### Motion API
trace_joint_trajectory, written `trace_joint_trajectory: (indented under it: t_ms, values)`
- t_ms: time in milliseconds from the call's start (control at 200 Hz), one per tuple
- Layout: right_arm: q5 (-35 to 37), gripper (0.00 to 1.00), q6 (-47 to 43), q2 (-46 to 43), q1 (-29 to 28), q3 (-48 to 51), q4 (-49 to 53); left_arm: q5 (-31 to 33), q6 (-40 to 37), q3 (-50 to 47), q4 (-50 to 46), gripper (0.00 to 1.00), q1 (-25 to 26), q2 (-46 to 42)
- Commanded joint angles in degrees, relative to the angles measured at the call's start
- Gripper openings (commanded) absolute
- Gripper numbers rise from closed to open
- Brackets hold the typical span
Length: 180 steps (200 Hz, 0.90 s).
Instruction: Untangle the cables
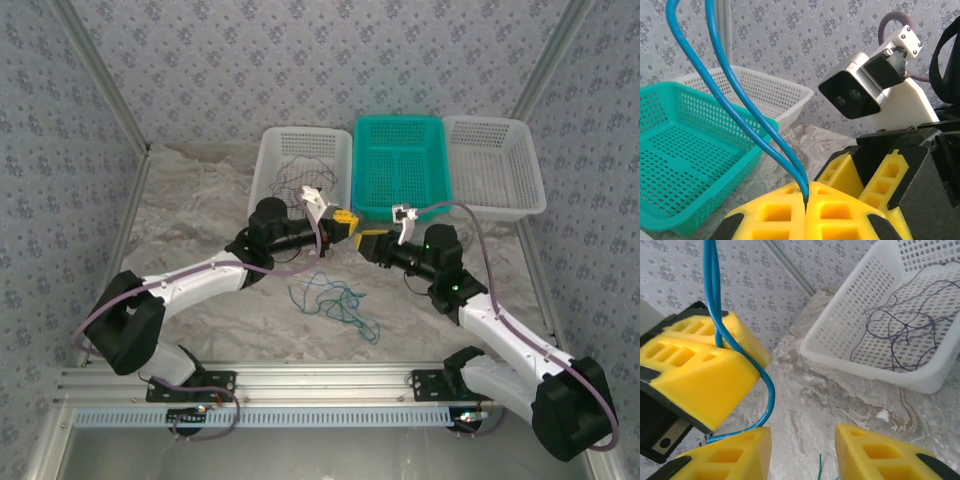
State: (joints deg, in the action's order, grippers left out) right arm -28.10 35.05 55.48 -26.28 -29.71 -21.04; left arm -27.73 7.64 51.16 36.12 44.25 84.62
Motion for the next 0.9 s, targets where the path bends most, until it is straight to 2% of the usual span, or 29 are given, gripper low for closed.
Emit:
trace_joint_trajectory:
  t_ms: [0,245,600,894]
  values:
    - [-2.0,0.39,3.1,-1.6,-0.4,-0.9,-5.3,0.3,0.6,-0.6,1.4,0.00,-0.1,-1.7]
    - [-2.8,0.39,4.1,-4.8,-1.1,0.0,-7.0,0.7,0.6,-0.6,1.3,0.00,-0.1,-1.6]
    - [-1.1,0.36,3.0,0.2,-1.8,0.2,-8.0,0.6,1.5,-0.9,1.5,0.00,-0.1,-2.8]
    - [4.8,0.36,1.5,0.3,-1.8,0.6,-2.5,0.9,1.2,-1.0,1.3,0.00,-0.2,-3.4]
